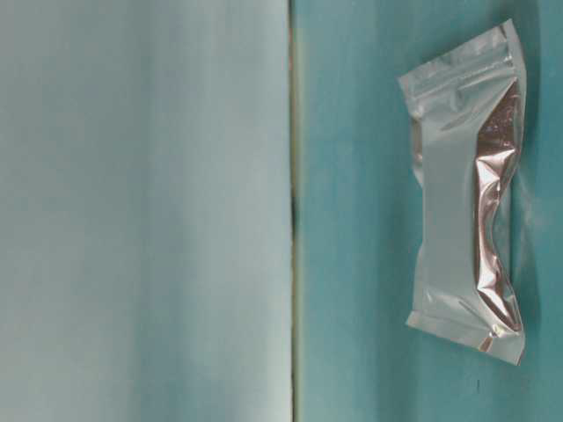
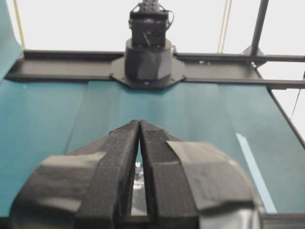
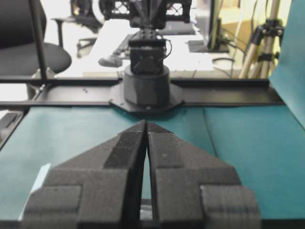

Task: Hand over the silver zip bag and make it stand upright.
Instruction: 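Move the right gripper left toward the right edge of the silver bag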

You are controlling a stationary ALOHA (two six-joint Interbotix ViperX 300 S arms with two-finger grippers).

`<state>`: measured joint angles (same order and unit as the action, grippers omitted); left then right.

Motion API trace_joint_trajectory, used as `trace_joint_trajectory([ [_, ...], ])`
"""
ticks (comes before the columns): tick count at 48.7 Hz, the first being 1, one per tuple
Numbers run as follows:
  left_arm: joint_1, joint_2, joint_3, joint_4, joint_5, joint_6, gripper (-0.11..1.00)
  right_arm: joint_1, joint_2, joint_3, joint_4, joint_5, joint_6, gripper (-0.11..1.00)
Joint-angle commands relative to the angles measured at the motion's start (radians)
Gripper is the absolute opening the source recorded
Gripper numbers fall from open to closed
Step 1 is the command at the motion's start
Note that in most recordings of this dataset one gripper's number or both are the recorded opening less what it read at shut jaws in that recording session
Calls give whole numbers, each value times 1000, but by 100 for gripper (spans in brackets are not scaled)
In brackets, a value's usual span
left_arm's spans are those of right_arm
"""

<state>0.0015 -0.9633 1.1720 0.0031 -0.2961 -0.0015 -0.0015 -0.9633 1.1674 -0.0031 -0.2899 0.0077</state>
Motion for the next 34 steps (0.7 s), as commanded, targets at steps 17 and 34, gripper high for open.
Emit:
trace_joint_trajectory([
  [17,-28,91,-66,6,48,9,-1,-3,106,-71,225,215,238,0],
  [34,-28,100,-87,8,127,11,-1,-52,238,-86,288,347,512,0],
])
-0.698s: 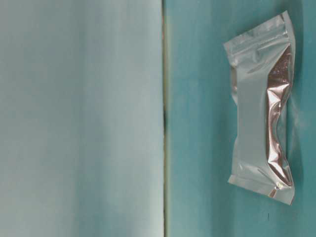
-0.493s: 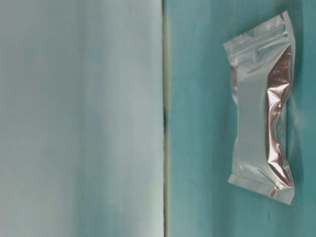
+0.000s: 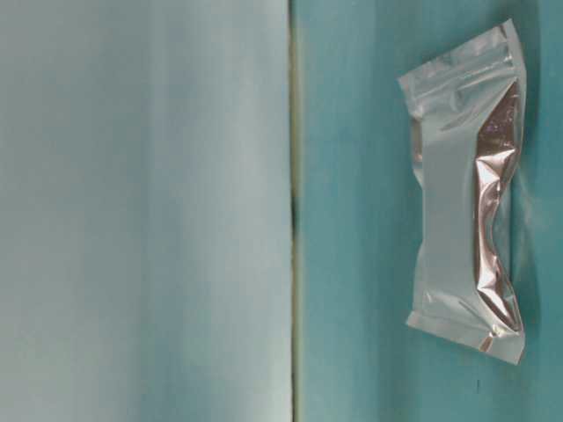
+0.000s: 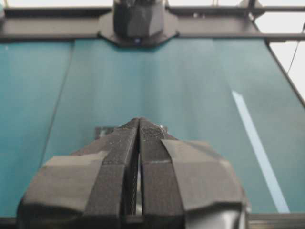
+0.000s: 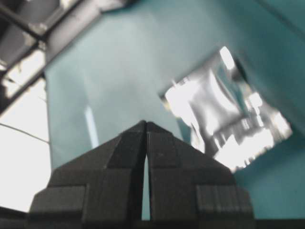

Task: Hand over the silver zip bag and make it stand upright.
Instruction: 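Move the right gripper left toward the right edge of the silver bag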

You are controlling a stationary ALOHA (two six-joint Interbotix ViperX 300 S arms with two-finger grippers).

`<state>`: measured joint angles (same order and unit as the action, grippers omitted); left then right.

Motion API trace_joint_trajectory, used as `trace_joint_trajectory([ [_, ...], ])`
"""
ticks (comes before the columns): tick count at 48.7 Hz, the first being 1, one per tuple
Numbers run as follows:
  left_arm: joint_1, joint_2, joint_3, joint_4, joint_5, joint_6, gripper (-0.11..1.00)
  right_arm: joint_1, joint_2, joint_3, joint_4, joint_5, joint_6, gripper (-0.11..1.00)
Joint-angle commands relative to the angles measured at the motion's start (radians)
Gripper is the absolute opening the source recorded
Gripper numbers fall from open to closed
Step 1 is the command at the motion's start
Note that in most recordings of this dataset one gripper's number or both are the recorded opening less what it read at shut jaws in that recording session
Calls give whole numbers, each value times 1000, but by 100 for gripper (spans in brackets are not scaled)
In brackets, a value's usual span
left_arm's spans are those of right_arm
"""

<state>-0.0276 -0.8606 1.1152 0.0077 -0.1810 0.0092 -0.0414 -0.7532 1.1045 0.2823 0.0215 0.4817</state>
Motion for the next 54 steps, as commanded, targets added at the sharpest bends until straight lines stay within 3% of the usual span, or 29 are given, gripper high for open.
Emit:
trace_joint_trajectory([
  [1,2,-5,-32,3,17,0,-1,-14,37,-23,3,48,46,0],
  [9,2,-12,-32,2,38,0,-1,-49,115,-32,12,84,138,0],
  [14,2,-12,-32,3,52,-2,-1,-71,163,-31,43,83,259,0],
  [22,5,-14,-31,2,55,0,-1,-66,238,-9,48,51,426,0],
  [28,8,-14,-32,3,64,2,-1,-51,302,-12,46,12,469,0],
  [41,9,-14,-31,2,64,2,-1,-32,433,-52,51,-25,489,2],
  [46,11,-14,-31,2,66,0,-1,-28,468,-66,55,-25,528,16],
  [54,20,-14,-31,2,66,0,-1,-5,518,-75,57,-51,615,64],
])
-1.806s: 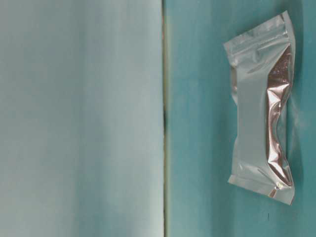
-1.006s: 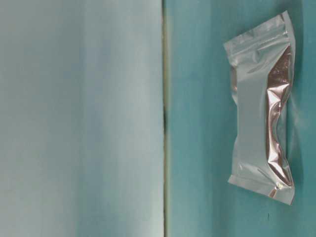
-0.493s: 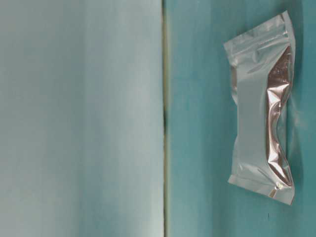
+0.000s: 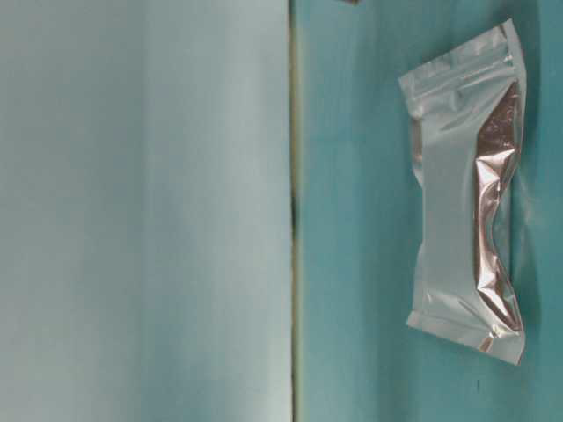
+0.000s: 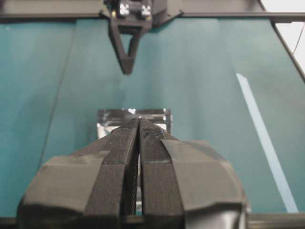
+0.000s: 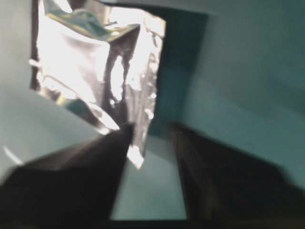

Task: Hand over the silver zip bag and make it stand upright.
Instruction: 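Move the right gripper left toward the right edge of the silver bag, then close the right gripper on the bag's right edge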

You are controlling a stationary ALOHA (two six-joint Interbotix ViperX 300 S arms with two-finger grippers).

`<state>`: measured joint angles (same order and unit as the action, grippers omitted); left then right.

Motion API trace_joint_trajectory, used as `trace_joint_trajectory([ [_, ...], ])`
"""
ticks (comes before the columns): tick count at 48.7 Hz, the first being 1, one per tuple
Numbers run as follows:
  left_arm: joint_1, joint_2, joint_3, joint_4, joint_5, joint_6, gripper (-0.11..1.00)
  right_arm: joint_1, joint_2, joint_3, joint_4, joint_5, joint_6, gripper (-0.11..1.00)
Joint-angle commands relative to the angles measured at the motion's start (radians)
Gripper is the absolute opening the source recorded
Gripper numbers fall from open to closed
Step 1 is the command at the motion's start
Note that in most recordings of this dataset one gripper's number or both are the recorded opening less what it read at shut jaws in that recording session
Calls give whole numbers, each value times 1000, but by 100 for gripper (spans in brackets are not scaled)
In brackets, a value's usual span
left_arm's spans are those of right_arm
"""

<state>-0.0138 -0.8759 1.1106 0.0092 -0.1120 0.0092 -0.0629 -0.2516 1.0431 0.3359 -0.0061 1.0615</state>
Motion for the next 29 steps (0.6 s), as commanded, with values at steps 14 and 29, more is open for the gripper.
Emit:
trace_joint_trajectory([
  [14,29,5,-21,0,-3,0,-1,72,141,-20,6,-230,186,91],
  [29,38,6,-17,0,-3,0,-1,86,273,-63,6,-302,221,91],
])
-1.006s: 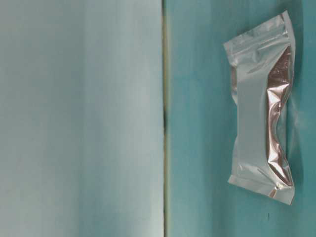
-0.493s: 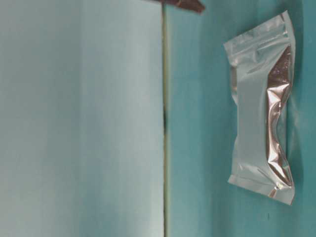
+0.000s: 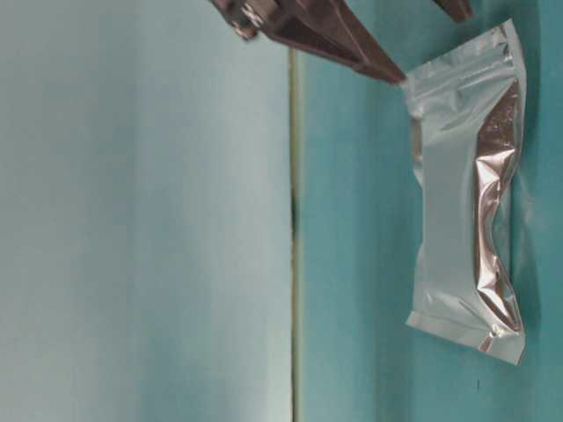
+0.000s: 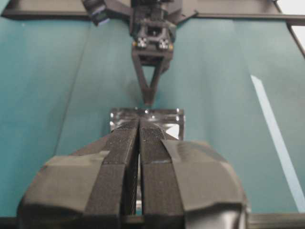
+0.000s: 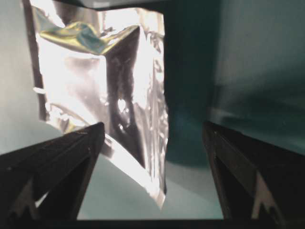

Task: Hand over the silver zip bag and make it stand upright.
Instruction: 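Close the right gripper on the bag's right edge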

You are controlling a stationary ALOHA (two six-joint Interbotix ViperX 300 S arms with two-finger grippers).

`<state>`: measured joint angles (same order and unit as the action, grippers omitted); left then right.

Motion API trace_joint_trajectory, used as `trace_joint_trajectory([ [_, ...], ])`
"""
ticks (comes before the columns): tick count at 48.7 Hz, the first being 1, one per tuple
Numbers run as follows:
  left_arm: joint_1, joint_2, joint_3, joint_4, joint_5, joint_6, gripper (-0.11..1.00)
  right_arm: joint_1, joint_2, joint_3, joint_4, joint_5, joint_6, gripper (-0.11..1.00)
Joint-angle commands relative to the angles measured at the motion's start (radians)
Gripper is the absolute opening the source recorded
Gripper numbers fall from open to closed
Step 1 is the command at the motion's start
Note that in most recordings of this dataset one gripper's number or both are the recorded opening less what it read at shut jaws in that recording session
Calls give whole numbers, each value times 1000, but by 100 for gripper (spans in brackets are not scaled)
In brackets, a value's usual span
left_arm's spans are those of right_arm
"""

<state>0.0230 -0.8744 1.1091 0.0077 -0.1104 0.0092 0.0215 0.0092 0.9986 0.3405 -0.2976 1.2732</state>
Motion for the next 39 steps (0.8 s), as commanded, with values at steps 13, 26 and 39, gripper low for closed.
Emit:
trace_joint_trajectory([
  [13,3,5,-6,3,-5,0,-1,-5,66,-49,2,-46,9,91],
  [26,5,2,-3,2,-5,0,-1,-5,89,-64,2,-51,9,91],
  [39,5,0,0,2,-5,0,-1,-5,91,-64,2,-51,6,91],
])
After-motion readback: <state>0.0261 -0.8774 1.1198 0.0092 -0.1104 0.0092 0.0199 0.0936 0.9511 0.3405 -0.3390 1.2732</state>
